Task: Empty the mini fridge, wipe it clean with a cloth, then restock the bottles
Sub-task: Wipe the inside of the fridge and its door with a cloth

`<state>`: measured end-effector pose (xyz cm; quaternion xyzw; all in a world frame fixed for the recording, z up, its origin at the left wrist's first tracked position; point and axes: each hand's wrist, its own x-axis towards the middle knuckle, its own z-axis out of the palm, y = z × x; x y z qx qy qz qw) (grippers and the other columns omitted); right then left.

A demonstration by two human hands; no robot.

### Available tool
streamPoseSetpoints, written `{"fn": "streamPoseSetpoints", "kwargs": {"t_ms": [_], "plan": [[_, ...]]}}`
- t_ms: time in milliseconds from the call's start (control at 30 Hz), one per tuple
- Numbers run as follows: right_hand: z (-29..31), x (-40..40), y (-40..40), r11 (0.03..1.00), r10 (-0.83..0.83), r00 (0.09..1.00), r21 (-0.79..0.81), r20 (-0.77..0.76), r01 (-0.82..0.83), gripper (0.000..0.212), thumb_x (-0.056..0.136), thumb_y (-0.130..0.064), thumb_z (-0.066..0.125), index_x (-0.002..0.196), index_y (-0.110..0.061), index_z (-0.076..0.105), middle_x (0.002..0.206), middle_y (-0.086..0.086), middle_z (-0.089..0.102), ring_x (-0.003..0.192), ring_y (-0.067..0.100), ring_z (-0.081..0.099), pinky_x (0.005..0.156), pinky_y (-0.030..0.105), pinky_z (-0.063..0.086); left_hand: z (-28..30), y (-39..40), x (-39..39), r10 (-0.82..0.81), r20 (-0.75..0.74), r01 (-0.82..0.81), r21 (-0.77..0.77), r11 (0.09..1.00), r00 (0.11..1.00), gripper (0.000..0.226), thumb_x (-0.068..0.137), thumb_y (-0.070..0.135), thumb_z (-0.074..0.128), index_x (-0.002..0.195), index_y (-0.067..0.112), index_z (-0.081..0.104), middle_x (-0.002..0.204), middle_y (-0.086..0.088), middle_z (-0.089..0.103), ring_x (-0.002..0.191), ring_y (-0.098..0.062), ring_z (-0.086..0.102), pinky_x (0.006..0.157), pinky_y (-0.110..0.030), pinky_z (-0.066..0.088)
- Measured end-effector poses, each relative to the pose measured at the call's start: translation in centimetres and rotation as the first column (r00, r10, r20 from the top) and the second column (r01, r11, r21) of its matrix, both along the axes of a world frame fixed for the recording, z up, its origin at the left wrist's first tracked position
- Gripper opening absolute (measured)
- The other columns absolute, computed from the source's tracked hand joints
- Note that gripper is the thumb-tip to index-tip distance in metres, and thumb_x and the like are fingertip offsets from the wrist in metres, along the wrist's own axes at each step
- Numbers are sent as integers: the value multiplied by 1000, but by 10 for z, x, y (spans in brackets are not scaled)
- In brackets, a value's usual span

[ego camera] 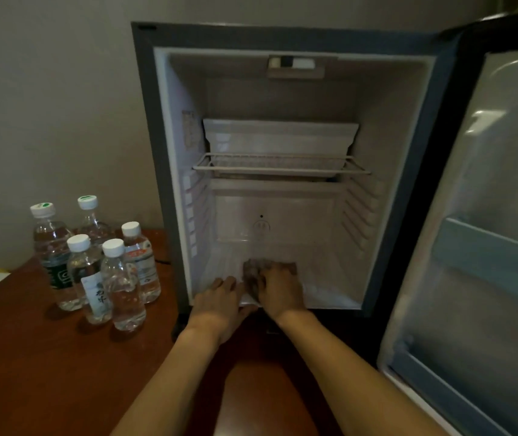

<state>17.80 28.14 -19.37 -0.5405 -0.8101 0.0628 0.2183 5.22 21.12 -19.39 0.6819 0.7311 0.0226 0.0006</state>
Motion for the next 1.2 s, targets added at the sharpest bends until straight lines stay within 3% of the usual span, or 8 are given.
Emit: {"fn": "streamPoseSetpoints", "kwargs": {"t_ms": [100, 167, 267, 433, 767, 1000, 1100, 1200], "plan": [[2, 8, -25, 998, -9, 998, -59, 66, 13, 34, 99, -34, 49, 125, -18, 65, 140, 5, 53, 123, 29, 50, 99, 34, 42, 1, 1, 2, 4, -2, -4, -9, 1000, 1000, 48, 101, 53, 43, 142, 28, 42, 141, 1, 43, 129, -24, 43, 96, -44, 48], [0, 11, -41, 1000, 16, 996, -18, 87, -15, 27, 96, -29, 56, 117, -18, 68, 132, 7, 58, 119, 32, 53, 103, 39, 41, 3, 2, 3, -1, -2, 1, -11, 1000, 1000, 50, 101, 51, 45, 144, 26, 40, 142, 0, 42, 131, -24, 42, 96, -42, 47], [-7, 16, -50, 989, 22, 996, 140, 90, -35, 9, 83, -25, 70, 87, -18, 74, 101, 8, 68, 91, 35, 63, 84, 42, 51, 3, 0, 0, 12, 0, -12, 7, 1000, 1000, 55, 98, 52, 49, 147, 30, 37, 140, -1, 42, 132, -25, 40, 99, -41, 46], [-2, 10, -34, 1000, 10, 992, -10, 124, -9, 35, 100, -31, 47, 125, -14, 64, 139, 7, 51, 124, 31, 49, 100, 36, 42, 0, -5, -14, 25, 23, -26, 47, 999, 999, 51, 99, 56, 47, 145, 35, 40, 136, 0, 45, 129, -26, 43, 99, -41, 47], [18, -17, 42, 999, -15, 998, -44, -55, 12, 24, 92, -29, 60, 101, -10, 74, 108, 11, 72, 96, 28, 67, 71, 23, 39, 3, -4, -16, 24, -75, -22, 27, 999, 997, 65, 99, 66, 36, 154, 34, 29, 147, -2, 39, 134, -27, 39, 101, -41, 43], [28, -33, 82, 994, -42, 999, -100, -33, 39, 24, 97, -26, 56, 110, -12, 71, 117, 6, 69, 106, 23, 65, 72, 15, 36, 3, -1, -16, 39, -81, -39, 1, 999, 996, 65, 99, 66, 37, 155, 35, 28, 147, -1, 37, 136, -27, 36, 101, -44, 42], [24, -30, 75, 994, -48, 998, -98, -39, 44, 28, 96, -27, 57, 109, -8, 71, 116, 12, 69, 105, 28, 65, 79, 22, 43, 2, -3, -15, 47, -60, -47, 0, 999, 997, 64, 99, 66, 38, 154, 35, 28, 146, -1, 37, 135, -27, 36, 101, -43, 42], [20, -21, 55, 998, 6, 998, -61, -65, -10, 24, 97, -21, 54, 104, -5, 71, 109, 6, 69, 96, 22, 65, 67, 16, 38, 3, -3, -14, 48, -52, -49, -13, 999, 997, 65, 99, 66, 38, 155, 35, 28, 147, 0, 36, 136, -26, 36, 102, -44, 42]]}}
